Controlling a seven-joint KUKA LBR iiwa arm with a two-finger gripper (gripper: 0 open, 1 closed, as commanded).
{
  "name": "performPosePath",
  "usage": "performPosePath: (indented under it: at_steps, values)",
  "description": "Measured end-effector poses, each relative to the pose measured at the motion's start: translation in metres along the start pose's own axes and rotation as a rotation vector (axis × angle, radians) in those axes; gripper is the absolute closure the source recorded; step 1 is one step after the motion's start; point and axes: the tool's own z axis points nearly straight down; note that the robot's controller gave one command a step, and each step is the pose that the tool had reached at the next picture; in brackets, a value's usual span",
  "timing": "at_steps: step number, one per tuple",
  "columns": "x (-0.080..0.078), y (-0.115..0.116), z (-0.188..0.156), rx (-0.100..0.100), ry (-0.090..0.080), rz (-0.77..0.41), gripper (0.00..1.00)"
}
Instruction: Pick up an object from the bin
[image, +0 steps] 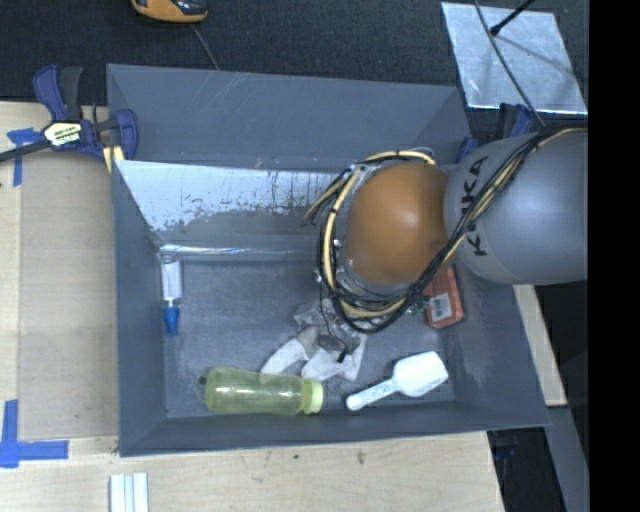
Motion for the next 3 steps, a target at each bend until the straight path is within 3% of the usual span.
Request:
performPosePath:
  at_steps: [3]
  values:
    - [0.0003,0.0008,-0.0100,-0.003,0.000,0.001,1.00]
